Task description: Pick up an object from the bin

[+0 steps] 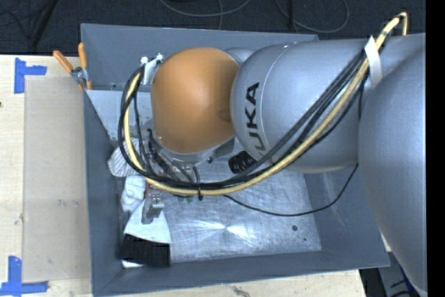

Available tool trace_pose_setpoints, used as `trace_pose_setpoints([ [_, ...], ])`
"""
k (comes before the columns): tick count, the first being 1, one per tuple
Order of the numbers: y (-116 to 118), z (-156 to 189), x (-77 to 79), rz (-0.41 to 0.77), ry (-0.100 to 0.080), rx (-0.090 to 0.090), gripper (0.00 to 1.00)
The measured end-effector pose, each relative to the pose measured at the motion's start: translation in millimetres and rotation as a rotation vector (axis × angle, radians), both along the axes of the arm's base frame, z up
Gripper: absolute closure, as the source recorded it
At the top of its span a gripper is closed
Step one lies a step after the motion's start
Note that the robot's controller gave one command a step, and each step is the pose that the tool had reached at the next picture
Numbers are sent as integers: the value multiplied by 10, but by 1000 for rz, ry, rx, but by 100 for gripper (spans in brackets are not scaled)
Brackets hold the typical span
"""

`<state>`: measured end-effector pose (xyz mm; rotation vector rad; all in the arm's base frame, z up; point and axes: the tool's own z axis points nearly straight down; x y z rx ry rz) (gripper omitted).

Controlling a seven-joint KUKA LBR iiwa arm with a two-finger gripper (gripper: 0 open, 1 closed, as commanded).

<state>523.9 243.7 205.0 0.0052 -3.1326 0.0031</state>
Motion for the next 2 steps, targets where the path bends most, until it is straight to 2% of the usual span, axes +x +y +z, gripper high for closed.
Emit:
trace_pose_setpoints([
  [1, -11, 46, 20, -4, -8, 2, 0],
  [2, -23, -443, -104, 31, -13, 4, 0],
])
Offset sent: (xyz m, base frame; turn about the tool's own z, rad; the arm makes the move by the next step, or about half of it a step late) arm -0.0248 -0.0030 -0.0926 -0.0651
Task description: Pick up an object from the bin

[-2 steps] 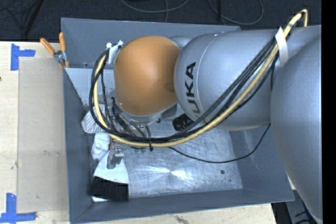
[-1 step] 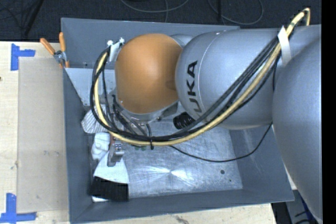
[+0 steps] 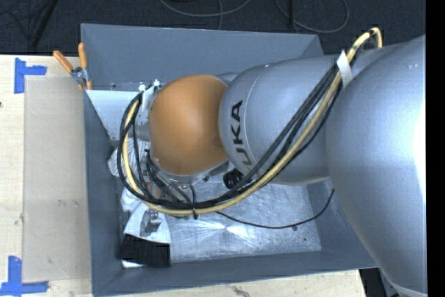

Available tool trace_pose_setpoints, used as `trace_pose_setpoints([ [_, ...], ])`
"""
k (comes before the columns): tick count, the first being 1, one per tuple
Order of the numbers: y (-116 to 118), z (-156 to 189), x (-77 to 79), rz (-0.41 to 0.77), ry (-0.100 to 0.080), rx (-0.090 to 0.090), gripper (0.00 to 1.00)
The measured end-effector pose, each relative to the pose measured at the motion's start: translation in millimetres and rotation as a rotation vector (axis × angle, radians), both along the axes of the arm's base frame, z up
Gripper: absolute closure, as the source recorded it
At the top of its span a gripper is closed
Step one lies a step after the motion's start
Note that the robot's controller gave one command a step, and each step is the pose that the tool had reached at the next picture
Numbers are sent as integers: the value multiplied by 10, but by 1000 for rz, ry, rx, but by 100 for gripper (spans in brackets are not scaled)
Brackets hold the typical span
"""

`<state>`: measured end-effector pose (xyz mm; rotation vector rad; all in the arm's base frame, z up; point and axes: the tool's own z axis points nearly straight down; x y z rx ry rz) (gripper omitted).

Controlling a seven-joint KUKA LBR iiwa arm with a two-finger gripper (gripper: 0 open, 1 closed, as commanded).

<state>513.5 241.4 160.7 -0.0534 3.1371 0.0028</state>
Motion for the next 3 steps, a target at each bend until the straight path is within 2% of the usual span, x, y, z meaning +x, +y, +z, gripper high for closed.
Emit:
trace_pose_setpoints([
  [1, 2, -154, -30, 8, 3, -1, 0],
  [2, -13, -642, -20, 30, 10, -4, 0],
  [3, -21, -798, -101, 231, -6, 11, 100],
])
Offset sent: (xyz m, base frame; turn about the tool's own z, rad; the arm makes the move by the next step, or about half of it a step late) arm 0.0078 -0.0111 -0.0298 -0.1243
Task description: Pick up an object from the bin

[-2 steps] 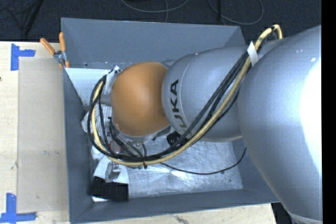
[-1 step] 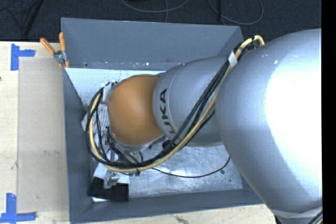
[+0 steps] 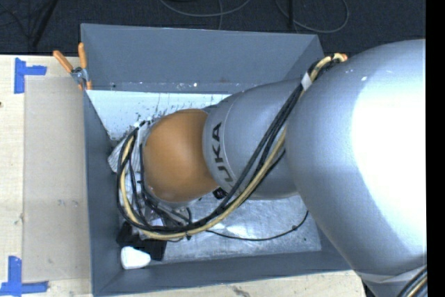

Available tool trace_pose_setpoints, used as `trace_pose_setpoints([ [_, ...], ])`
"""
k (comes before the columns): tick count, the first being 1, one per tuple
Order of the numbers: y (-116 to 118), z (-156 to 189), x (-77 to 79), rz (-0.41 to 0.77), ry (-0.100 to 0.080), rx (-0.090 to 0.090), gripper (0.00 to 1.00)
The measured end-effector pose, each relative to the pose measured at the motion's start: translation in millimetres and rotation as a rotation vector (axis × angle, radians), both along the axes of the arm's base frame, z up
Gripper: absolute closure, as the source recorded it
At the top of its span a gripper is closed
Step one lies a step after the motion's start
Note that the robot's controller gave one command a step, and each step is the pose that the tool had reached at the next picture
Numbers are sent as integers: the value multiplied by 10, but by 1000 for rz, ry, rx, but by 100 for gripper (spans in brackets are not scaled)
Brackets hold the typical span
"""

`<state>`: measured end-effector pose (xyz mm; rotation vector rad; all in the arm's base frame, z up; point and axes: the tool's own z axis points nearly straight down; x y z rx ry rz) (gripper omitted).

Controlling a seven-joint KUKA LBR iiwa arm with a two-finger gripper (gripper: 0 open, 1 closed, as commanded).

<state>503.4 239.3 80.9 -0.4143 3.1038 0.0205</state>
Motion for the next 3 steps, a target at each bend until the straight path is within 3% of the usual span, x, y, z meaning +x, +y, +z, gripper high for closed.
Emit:
trace_pose_setpoints([
  [1, -57, -80, -7, -4, -1, -8, 0],
  [2, -61, -63, -38, -5, 18, -14, 100],
  [3, -70, -78, 1, -10, -1, -9, 0],
])
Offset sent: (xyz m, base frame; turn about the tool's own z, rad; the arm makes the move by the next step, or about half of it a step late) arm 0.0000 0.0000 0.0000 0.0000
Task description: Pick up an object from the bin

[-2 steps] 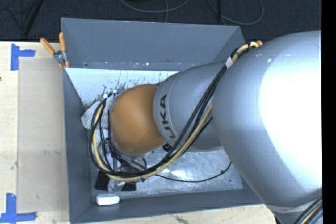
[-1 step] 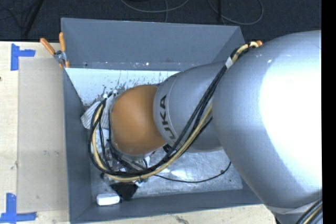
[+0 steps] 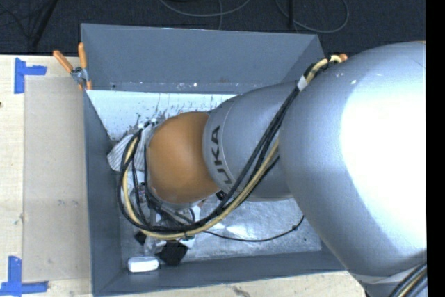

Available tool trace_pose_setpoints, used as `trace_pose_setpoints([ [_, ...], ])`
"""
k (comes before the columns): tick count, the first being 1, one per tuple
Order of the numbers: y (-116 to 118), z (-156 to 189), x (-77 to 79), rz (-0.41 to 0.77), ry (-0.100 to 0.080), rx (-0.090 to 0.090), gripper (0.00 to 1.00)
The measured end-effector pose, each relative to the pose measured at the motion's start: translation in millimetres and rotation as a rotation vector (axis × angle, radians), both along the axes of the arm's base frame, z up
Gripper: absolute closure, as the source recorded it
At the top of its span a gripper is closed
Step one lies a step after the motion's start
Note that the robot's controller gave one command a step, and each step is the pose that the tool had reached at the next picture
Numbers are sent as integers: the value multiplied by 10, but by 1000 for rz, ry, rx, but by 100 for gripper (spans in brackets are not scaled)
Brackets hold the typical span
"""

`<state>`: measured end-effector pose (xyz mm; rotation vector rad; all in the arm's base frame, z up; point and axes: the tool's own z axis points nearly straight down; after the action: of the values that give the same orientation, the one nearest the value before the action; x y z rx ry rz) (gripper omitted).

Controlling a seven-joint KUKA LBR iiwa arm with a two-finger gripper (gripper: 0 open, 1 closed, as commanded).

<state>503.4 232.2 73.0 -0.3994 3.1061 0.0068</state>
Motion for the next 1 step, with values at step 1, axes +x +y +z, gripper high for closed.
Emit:
trace_pose_setpoints([
  [1, 7, 13, -40, 3, 19, -6, 100],
])
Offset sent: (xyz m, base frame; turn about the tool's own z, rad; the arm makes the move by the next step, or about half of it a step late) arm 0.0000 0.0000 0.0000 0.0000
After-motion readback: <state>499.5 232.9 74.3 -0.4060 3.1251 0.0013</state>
